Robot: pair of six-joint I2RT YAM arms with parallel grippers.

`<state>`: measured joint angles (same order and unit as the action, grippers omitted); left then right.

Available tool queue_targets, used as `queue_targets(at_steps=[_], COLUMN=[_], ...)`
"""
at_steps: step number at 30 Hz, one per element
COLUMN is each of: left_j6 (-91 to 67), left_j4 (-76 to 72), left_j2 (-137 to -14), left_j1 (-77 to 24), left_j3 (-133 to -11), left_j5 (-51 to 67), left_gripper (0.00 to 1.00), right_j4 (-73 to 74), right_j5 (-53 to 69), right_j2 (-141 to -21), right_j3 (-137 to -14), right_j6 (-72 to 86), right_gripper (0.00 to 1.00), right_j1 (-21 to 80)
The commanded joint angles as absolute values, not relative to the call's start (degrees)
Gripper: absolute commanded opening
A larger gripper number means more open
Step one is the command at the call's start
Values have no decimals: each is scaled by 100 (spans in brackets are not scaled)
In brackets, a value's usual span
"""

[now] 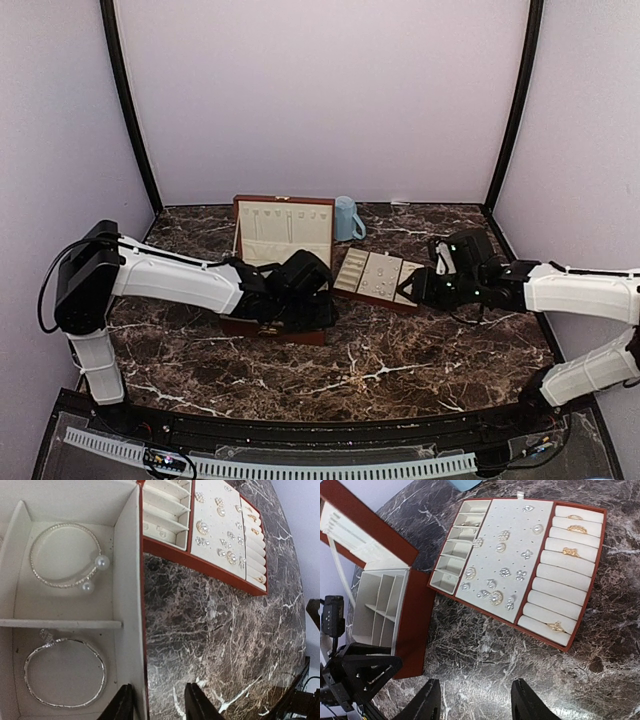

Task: Organize the mixed jewelry
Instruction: Adjust the jewelry box at the center of the board, then pick up the necklace from the center of the board.

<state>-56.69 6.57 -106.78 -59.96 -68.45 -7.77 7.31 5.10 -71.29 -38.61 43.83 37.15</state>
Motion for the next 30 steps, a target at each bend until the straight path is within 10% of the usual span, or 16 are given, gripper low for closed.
queue_targets(at_steps=[1,12,30], left_j6=[-5165,-3816,-3316], left_j4=[481,113,31], left_j2=[-10002,-8008,-7110], left_j1=[-6100,-5989,-5239], left_j3=[-6805,-5619,-4885], left_j5=[-946,-1777,144], left_gripper=[47,71,72], right_j4=[1031,1442,1913], right_j5=[746,62,-1006], right_j2=[-6848,-7266,-9430], right_j3=[-3760,-3838,-5100], right_j6=[4062,4117,4382], right_gripper=[50,41,26], right_j1=[4072,5921,7322])
